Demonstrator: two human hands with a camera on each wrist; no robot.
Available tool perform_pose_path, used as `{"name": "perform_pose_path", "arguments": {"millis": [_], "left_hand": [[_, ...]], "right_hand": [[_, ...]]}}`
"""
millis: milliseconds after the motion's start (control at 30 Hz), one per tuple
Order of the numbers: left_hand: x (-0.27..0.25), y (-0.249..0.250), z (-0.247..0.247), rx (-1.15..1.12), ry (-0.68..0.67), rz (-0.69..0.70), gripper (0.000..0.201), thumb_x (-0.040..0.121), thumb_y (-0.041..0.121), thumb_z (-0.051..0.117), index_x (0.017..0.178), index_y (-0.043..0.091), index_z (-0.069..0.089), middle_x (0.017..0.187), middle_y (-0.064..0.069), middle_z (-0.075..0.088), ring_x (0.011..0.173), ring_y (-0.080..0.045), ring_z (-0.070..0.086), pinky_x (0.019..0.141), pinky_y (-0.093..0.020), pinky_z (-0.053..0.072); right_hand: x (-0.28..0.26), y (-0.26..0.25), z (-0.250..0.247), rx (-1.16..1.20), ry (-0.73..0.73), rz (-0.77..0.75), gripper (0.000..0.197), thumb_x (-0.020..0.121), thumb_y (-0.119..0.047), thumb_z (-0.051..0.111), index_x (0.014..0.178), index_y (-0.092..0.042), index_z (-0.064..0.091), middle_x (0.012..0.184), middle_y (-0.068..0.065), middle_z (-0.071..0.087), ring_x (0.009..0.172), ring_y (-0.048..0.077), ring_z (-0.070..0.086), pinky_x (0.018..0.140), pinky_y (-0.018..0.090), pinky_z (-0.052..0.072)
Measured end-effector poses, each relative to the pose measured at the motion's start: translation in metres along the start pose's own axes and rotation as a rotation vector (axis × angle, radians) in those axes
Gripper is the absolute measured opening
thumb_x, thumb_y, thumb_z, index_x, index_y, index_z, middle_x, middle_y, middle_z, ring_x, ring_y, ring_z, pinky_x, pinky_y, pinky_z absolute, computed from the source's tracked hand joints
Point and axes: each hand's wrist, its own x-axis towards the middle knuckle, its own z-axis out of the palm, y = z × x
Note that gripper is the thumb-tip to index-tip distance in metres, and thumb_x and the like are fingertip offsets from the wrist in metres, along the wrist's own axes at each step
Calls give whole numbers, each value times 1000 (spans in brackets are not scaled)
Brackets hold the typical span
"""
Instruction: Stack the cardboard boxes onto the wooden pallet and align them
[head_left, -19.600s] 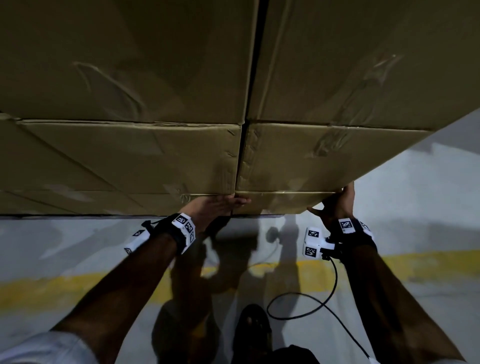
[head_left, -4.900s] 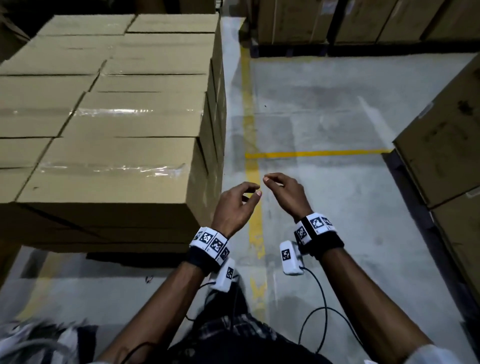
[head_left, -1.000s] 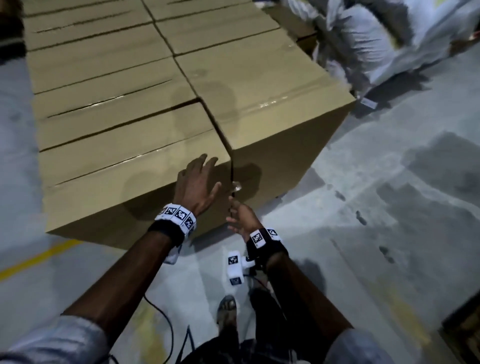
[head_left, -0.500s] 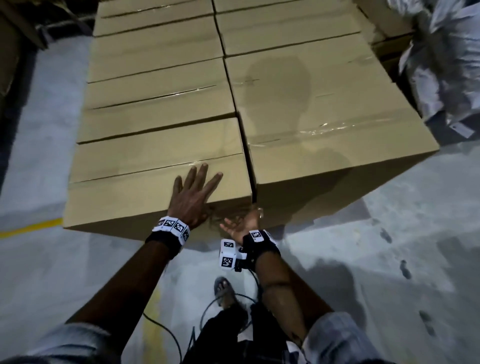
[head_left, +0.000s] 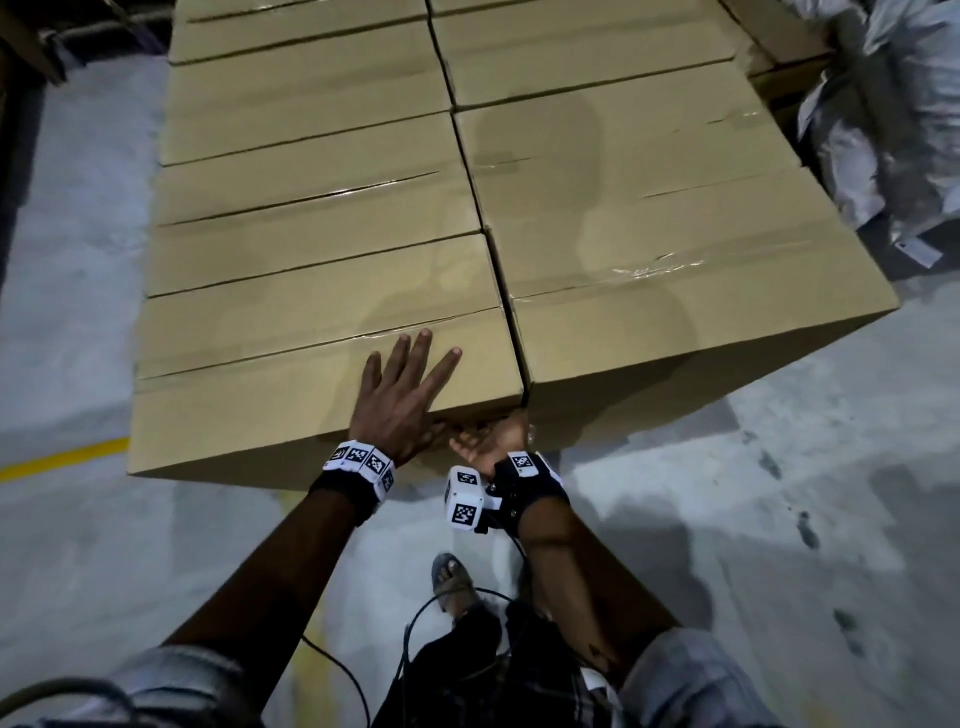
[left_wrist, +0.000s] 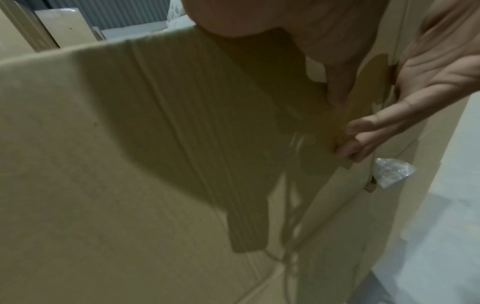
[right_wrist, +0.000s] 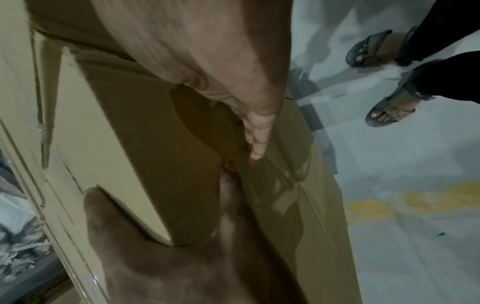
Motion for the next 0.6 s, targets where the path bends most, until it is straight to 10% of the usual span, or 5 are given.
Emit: {"name": "perform_pose_path", "arguments": {"millis": [600], "left_hand": [[-7, 11, -20, -61, -85, -44, 112, 84, 48, 78, 164, 38, 1, 174, -7, -6, 160, -34, 1, 123, -62, 16]], "right_hand": [[-12, -40, -71, -432, 22, -191, 51, 110, -44, 36, 144, -10, 53, 138, 10, 63, 127, 29, 59, 111, 44, 43]]}}
